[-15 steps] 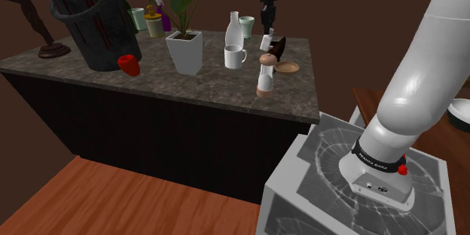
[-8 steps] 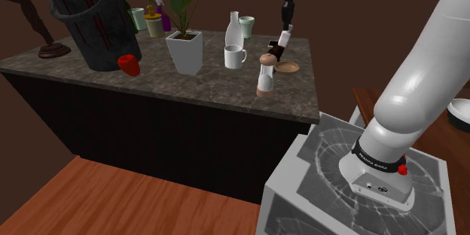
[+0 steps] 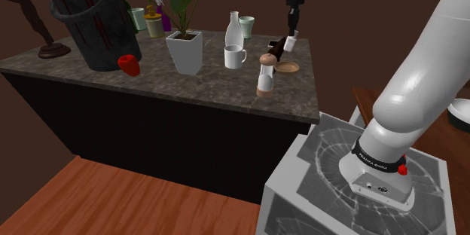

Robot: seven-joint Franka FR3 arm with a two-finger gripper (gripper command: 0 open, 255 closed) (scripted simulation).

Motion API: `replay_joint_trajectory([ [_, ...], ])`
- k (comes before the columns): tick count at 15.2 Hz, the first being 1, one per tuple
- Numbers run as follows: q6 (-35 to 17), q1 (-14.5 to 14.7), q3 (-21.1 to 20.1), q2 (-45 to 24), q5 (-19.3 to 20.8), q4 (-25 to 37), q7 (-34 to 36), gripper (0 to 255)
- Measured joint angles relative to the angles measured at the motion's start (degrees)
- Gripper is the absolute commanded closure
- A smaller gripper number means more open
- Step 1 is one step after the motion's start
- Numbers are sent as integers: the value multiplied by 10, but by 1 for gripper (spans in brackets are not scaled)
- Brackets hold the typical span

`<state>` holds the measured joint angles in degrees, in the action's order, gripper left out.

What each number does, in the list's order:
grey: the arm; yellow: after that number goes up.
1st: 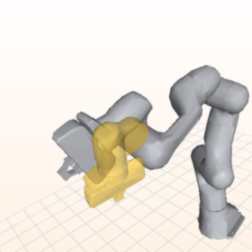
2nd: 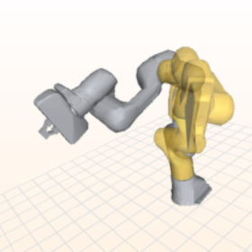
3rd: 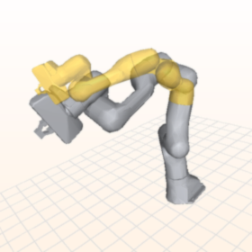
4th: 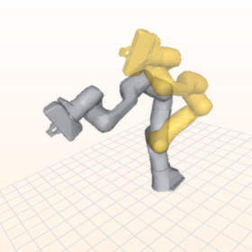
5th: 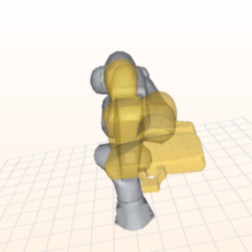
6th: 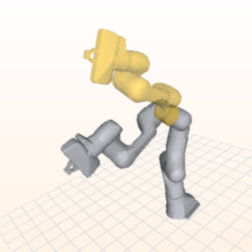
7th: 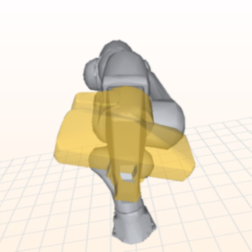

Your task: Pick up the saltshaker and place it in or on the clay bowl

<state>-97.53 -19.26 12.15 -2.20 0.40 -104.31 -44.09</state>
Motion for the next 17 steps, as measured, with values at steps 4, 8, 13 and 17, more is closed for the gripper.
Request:
replay_joint_trajectory([
  [4, -28, 0, 0, -4, -1, -24, 0, 255],
  [8, -59, -1, 0, -10, -2, -49, -1, 255],
  [13, -96, 0, 0, -21, -5, -76, -1, 255],
  [17, -112, -1, 0, -25, -5, -87, -3, 255],
])
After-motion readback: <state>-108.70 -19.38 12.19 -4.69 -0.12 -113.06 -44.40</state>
